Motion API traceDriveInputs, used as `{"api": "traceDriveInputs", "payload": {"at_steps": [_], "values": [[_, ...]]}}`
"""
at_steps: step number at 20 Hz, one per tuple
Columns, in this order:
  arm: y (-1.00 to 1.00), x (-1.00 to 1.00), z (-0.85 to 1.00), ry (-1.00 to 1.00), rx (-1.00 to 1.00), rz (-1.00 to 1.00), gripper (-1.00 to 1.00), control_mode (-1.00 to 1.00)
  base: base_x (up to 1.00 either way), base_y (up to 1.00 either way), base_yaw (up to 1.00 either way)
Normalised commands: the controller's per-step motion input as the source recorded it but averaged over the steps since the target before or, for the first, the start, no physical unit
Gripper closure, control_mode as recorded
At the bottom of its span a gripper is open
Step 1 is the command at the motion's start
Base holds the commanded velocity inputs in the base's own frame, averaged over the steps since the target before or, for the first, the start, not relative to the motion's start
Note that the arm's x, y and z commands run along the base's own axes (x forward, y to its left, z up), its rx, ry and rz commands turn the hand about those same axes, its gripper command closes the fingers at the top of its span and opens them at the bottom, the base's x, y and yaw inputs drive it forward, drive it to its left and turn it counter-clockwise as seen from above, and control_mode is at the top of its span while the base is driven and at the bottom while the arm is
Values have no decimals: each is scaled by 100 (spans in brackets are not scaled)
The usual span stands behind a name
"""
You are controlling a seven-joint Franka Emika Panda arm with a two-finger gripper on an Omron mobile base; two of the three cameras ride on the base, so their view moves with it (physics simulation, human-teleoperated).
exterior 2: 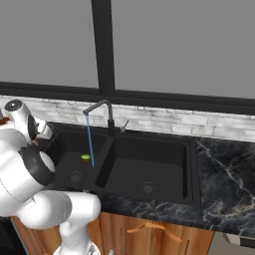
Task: Pick the mushrooms from the sink and place them in one bowl. Place the kiwi in the other bowl. Then turn off the sink faucet.
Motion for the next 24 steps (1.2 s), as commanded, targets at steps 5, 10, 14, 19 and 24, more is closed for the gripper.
{"api": "traceDriveInputs", "payload": {"at_steps": [5,10,14,19,24], "values": [[74,0,33,-2,3,19,100,-100,0,0,0],[83,-3,31,0,1,18,100,-100,0,0,0],[79,-36,16,0,-2,15,100,-100,0,0,0],[80,-45,5,0,-7,12,100,-100,0,0,0],[62,-11,-5,0,-4,5,100,-100,0,0,0]]}}
